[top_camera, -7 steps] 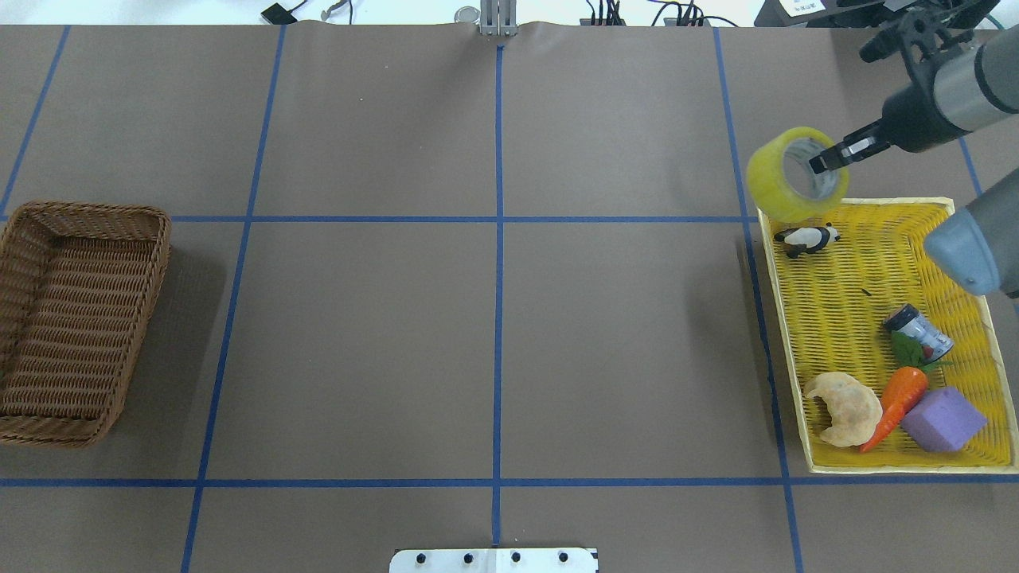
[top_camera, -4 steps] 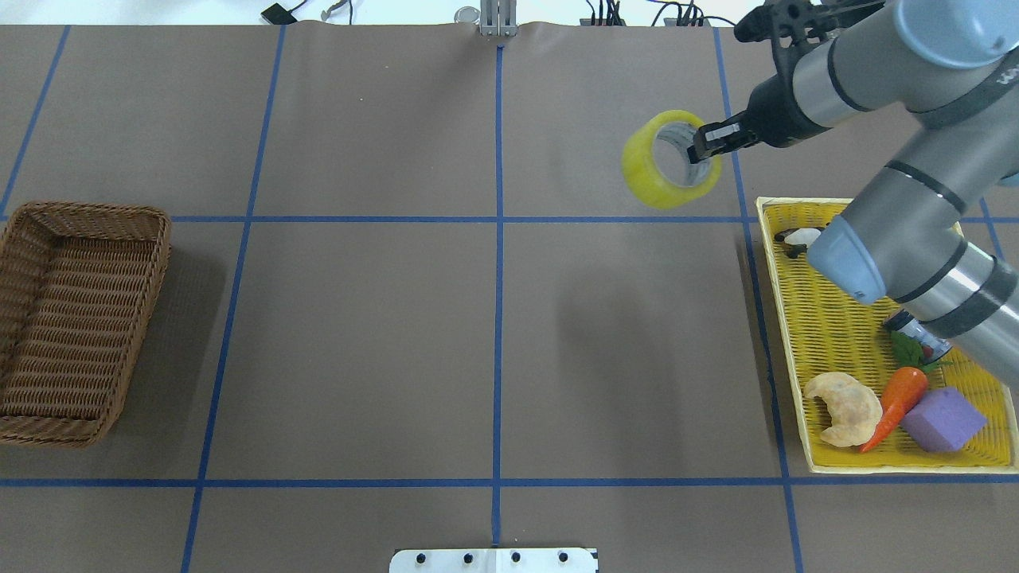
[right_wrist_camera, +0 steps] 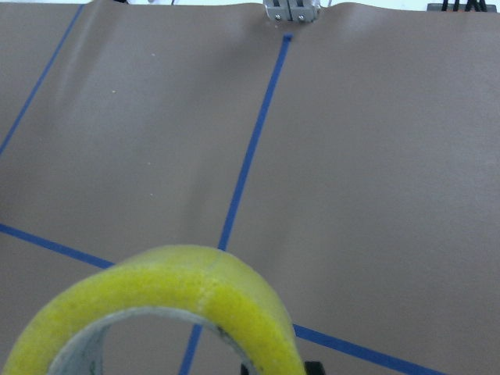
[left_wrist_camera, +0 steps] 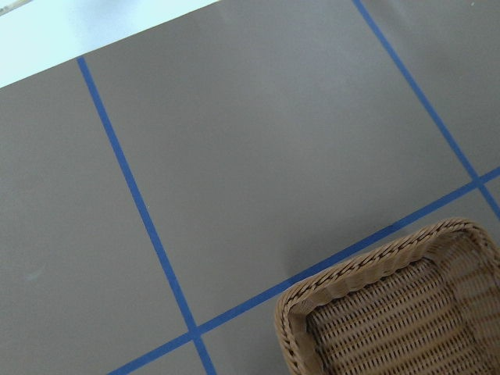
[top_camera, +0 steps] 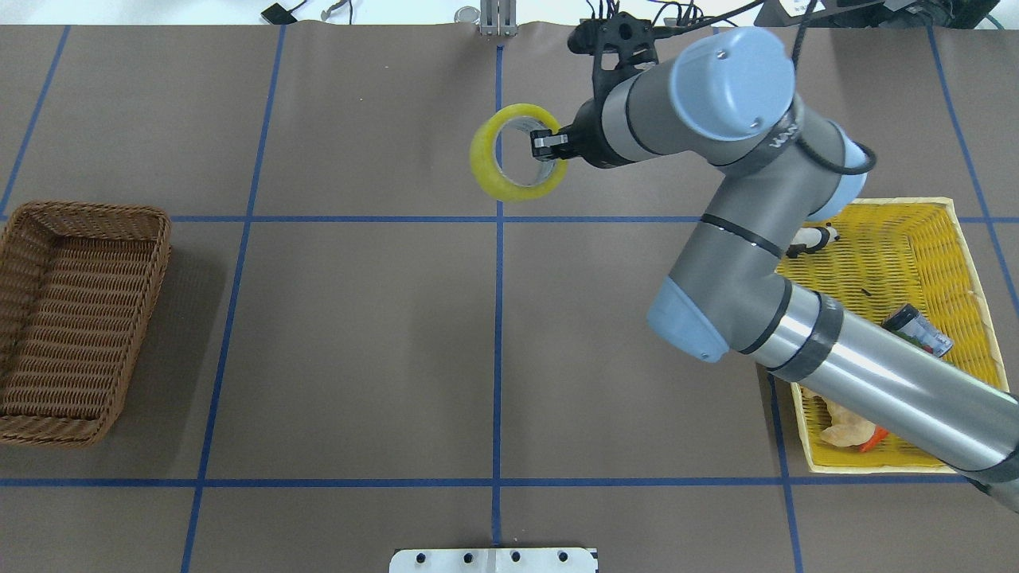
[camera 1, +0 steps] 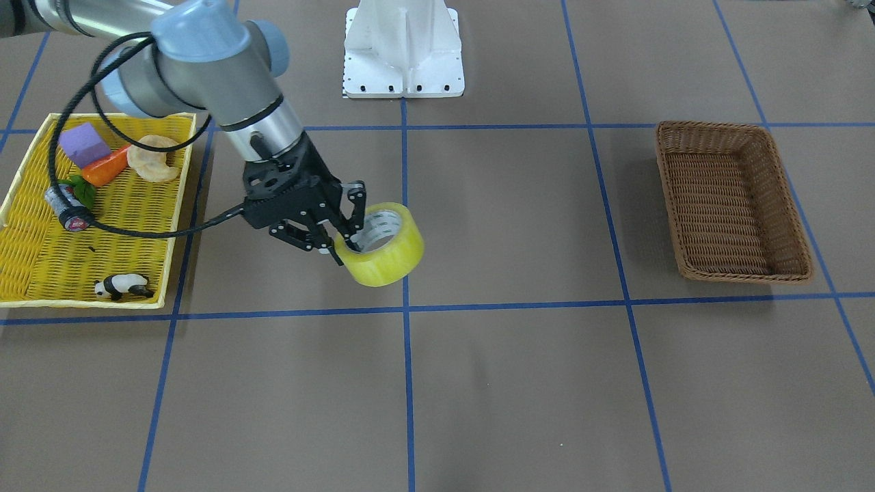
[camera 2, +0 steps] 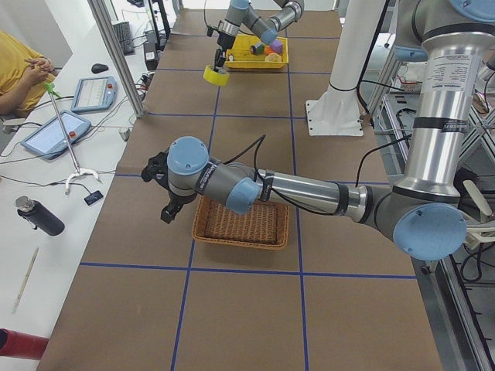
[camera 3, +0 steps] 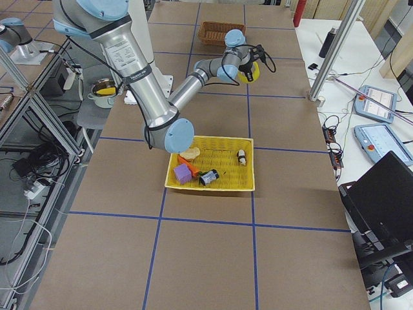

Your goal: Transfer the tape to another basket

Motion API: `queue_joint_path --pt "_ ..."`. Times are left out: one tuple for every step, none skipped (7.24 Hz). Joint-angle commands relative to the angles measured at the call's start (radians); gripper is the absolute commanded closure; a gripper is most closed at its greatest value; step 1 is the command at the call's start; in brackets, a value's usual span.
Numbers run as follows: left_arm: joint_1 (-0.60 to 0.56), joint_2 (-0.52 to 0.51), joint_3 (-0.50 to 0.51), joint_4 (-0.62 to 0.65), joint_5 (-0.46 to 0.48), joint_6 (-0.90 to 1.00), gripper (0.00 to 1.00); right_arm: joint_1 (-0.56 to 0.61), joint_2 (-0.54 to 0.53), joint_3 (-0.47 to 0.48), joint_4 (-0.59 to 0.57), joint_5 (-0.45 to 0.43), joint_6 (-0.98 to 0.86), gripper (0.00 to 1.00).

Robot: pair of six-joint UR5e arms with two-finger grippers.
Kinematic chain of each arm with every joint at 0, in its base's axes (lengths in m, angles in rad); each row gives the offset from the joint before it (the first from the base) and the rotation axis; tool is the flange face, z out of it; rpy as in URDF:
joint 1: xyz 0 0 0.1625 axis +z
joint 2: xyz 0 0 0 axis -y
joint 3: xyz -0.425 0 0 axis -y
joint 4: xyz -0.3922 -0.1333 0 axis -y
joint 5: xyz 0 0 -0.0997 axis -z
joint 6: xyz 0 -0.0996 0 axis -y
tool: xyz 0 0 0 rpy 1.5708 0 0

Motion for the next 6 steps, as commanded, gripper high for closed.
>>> queue_joint_path --pt "0.066 -0.038 -0.002 -0.086 -0.029 -0.089 0.01 -0.094 0.159 -0.16 0.063 -0.186 0.082 1.0" --pt "0.107 -0.089 -0.002 -0.098 -0.088 -0.184 0.01 -0.128 0.186 -0.207 0.144 -0.243 0.103 1.0" --pt "0.15 -0.142 -0.002 -0.1 -0.142 -0.249 0.01 -0.157 0.195 -0.212 0.172 -0.286 0.117 1.0" --pt "0.236 -0.188 -0.002 -0.108 -0.168 -0.286 0.01 -0.18 0.218 -0.213 0.172 -0.317 0.119 1.0" --pt "0.272 -0.245 0.001 -0.108 -0.176 -0.36 0.01 -0.198 0.232 -0.213 0.172 -0.338 0.125 1.0" --pt "0.296 -0.281 0.001 -0.108 -0.202 -0.386 0.01 -0.208 0.235 -0.213 0.172 -0.345 0.123 1.0"
